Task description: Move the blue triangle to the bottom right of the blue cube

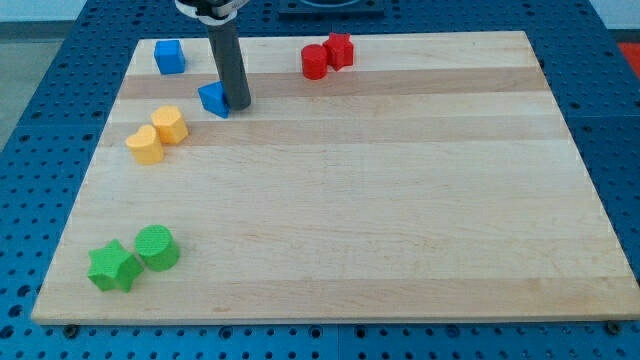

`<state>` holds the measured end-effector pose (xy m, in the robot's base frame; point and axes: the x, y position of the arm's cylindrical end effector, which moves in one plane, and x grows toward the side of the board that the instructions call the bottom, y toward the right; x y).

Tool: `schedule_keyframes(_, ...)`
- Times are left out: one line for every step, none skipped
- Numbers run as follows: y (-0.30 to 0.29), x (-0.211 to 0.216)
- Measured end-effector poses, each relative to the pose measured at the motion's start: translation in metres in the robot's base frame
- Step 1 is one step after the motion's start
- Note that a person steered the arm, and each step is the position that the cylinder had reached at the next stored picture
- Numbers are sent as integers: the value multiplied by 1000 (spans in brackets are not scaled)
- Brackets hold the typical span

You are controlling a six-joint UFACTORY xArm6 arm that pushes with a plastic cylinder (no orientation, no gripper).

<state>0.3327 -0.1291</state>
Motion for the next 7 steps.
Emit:
schedule_keyframes(0,10)
schedule_keyframes(0,20)
schedule_keyframes(-9,20)
schedule_keyframes(-32,20)
schedule_keyframes(-46,20)
schedule_keyframes(-49,20)
schedule_keyframes(-49,19)
